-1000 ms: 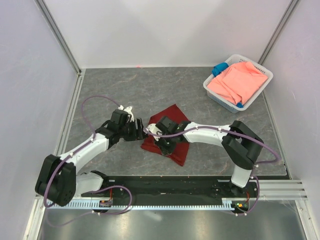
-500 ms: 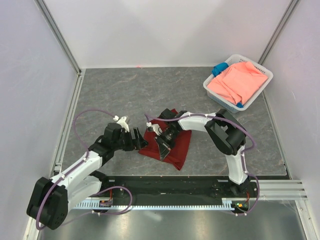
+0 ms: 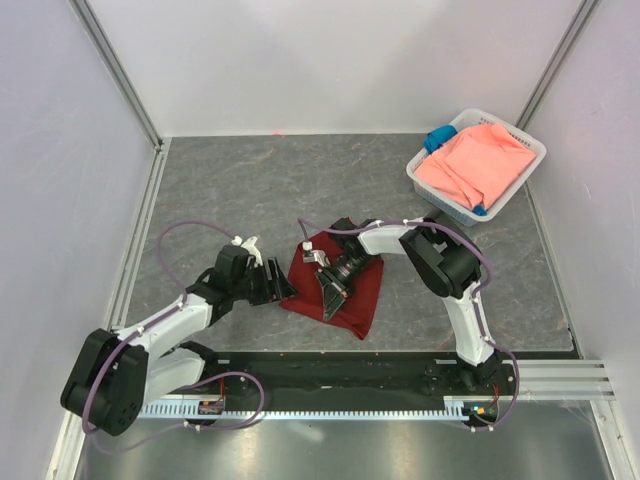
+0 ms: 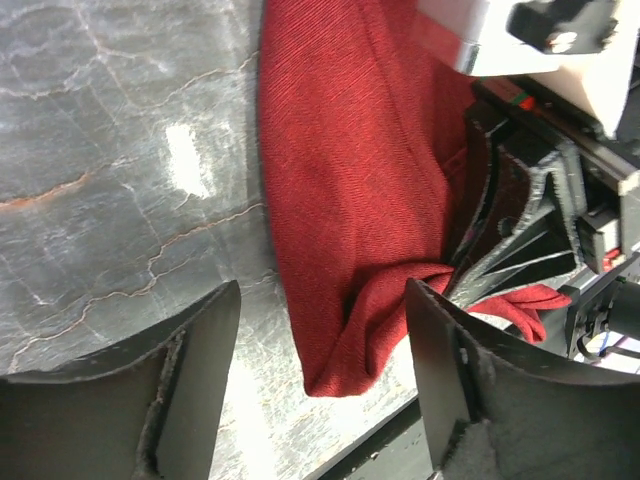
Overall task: Fold the napkin, place the utensils inside, and roll it up
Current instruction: Roll the napkin with the utensil
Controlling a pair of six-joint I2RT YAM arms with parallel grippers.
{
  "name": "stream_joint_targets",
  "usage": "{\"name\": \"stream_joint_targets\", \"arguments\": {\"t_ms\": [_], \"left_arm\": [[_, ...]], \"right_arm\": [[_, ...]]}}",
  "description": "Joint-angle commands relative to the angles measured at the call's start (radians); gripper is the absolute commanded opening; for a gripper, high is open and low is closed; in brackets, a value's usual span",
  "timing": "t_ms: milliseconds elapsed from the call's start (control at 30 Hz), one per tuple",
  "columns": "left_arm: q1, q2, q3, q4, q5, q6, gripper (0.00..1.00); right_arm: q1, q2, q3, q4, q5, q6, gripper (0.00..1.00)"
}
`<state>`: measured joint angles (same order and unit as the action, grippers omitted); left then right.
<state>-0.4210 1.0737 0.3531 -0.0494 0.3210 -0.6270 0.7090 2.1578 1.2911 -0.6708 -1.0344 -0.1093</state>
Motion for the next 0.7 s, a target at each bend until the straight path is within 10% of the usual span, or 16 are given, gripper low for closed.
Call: {"name": "stream_joint_targets", "arguments": {"t_ms": [0, 667], "left_arm": [[0.001, 0.037, -0.003, 0.045, 0.018, -0.042, 0.68], [-0.001, 0.157, 0.017, 0.083, 0.064, -0.020, 0.02]], "right_arm": [[-0.012, 0.020, 0.022, 0.000, -0.036, -0.052, 0.00], [-0.025, -0.044, 0.033, 0.007, 0.028, -0.003, 0.11]]}}
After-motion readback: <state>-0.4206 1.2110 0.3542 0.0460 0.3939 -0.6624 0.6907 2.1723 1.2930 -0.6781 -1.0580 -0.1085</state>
